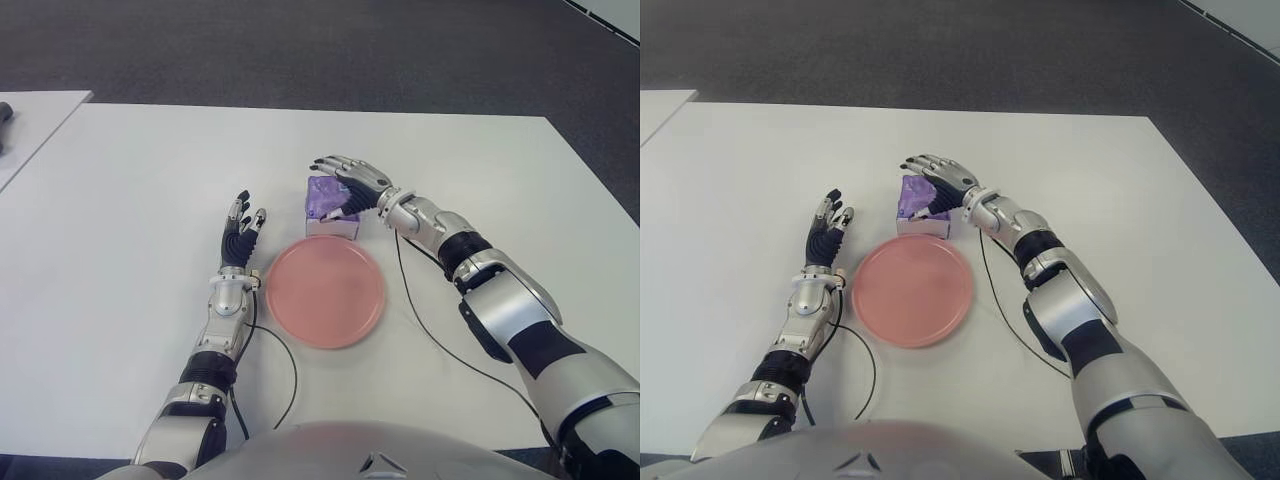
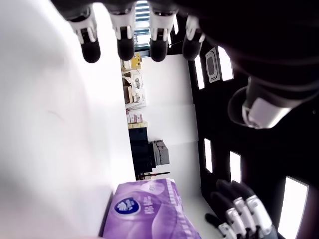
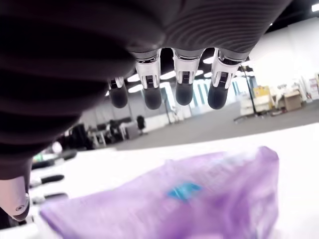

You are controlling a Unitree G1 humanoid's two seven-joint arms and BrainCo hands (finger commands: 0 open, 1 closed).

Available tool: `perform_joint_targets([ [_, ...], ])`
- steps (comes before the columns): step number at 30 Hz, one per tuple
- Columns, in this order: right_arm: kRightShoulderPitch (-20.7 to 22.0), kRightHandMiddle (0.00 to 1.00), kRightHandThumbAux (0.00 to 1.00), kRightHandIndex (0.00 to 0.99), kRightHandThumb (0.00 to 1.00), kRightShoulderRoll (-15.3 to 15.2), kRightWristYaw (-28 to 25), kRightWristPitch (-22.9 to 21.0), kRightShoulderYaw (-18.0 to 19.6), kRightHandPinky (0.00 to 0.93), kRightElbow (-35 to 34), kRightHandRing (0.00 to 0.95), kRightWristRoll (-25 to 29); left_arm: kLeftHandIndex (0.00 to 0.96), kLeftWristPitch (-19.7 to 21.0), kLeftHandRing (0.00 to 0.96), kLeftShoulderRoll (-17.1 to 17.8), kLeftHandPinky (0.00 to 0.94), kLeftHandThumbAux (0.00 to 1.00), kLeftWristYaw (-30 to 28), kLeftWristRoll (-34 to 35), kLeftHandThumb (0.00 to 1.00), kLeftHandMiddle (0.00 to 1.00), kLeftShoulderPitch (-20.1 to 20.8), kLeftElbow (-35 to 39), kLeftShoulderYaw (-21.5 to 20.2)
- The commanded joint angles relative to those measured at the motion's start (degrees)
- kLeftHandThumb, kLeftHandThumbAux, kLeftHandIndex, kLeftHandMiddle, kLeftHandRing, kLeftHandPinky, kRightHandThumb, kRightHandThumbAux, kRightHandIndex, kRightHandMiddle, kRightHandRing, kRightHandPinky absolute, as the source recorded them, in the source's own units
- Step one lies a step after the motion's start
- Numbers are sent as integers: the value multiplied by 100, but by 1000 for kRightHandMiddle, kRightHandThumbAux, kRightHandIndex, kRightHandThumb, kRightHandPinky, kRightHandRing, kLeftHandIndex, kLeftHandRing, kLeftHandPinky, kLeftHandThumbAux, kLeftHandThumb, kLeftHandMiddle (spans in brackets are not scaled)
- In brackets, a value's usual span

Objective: Put the tissue paper into the plate.

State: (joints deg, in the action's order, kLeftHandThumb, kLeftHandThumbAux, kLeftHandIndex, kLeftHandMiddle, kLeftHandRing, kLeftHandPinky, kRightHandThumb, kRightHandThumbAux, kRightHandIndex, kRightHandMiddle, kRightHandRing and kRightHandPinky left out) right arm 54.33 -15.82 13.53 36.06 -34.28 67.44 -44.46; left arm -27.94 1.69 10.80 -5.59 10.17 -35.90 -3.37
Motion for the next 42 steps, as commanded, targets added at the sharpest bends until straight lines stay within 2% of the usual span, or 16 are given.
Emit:
perform_joint_targets([
  [1, 39, 11, 514, 0, 33, -19, -2, -14, -166, 1, 154, 0, -155, 0, 100, 0, 0, 0, 459, 58, -42, 0, 0, -26, -43, 7],
  [17, -34, 15, 509, 0, 39, -199, 10, 132, -371, 7, 257, 1, -212, 0, 29, 0, -15, 0, 458, 150, -48, 0, 0, 8, -128, -30],
  [20, -111, 16, 511, 0, 46, -399, -24, 263, -349, 3, 209, 0, -180, 0, 26, 0, 1, 0, 456, 152, -54, 0, 0, 11, -139, -13],
  [27, -251, 12, 528, 0, 84, -646, -135, 358, -311, 0, 207, 0, -119, 0, 17, 0, 21, 0, 456, 109, -37, 0, 0, 19, -138, -2],
  [35, -384, 1, 544, 0, 130, -894, -356, 257, -298, 9, 265, 0, -94, 0, 24, 0, 52, 0, 454, 45, -21, 0, 0, 16, -143, 9],
  [42, -464, 0, 546, 0, 134, -1051, -337, 245, -309, 20, 322, 0, -118, 0, 58, 0, 82, 0, 454, -37, 23, 0, 0, 28, -157, 12],
])
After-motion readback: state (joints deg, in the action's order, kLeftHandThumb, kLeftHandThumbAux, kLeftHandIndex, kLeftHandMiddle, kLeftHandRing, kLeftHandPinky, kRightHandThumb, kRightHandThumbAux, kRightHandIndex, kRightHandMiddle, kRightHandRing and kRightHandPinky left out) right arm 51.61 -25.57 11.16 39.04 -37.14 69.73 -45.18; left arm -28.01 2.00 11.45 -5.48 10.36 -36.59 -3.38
